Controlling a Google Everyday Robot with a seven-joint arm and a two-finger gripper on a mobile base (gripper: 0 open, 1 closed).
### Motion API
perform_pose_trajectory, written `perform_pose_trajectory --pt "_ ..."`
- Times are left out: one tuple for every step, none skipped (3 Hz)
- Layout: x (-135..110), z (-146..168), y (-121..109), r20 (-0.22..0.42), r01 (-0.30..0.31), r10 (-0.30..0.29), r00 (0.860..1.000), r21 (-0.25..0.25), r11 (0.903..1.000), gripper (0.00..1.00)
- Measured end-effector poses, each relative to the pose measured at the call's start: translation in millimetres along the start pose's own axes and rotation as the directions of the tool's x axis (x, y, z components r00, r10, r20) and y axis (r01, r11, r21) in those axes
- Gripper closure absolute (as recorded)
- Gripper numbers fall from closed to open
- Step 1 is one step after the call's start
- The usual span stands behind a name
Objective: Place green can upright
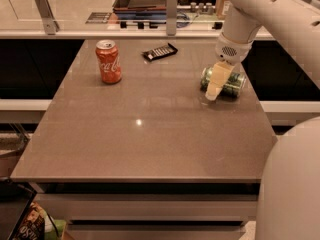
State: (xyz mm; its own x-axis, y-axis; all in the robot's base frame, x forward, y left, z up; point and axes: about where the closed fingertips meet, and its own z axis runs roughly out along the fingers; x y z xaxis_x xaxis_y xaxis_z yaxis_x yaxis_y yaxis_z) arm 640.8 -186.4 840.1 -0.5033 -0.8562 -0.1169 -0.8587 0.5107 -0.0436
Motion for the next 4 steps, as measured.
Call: perform_pose_trajectory --pt "-2.1 2.6 -1.8 0.005 0.000 0.000 1.000 0.004 1.0000 0.41" --pt "-4.3 5.5 -3.4 0.010 0.001 -0.001 1.000 0.008 1.0000 0.64" --pt "-6.2 8.2 -4.8 0.014 0.002 -0.002 1.000 0.010 0.9999 0.87" --pt "-7.4 9.3 -5.6 0.016 0.002 -0.002 1.000 0.011 0.9999 1.00"
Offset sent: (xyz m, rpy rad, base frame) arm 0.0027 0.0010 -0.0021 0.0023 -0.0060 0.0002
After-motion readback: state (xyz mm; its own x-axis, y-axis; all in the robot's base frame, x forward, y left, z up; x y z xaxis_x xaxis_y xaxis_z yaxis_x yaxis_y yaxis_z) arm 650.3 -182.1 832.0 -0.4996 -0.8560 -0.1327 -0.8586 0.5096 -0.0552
